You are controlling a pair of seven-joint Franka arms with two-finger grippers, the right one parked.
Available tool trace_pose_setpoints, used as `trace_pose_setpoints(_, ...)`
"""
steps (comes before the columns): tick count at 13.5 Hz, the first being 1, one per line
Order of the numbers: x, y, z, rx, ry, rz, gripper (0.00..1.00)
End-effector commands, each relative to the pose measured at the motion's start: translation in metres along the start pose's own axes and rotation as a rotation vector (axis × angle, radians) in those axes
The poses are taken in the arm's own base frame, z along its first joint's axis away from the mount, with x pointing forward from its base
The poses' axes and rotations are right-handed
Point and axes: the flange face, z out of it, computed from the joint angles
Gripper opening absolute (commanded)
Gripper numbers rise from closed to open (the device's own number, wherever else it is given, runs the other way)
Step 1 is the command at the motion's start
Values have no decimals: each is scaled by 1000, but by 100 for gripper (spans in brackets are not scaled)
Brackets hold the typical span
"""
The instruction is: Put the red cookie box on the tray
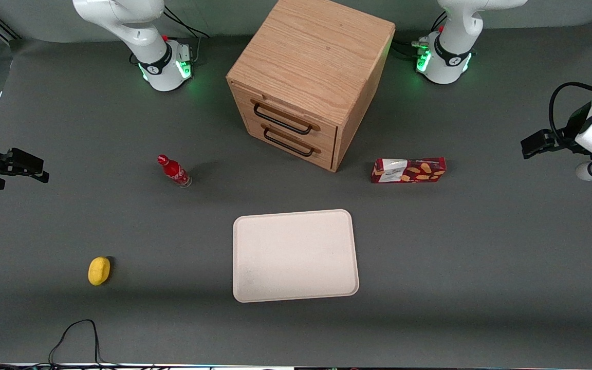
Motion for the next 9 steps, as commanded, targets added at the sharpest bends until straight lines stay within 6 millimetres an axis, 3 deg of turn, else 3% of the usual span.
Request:
trace_pose_setpoints(1, -2, 3, -6, 1, -12, 7, 100)
trace_pose_setpoints(3, -10, 4, -3, -12, -54, 9, 100)
trace_pose_setpoints(7, -39, 3, -15, -22, -47, 12, 100)
trace_pose_setpoints(9, -39, 9, -14, -23, -45, 20, 100)
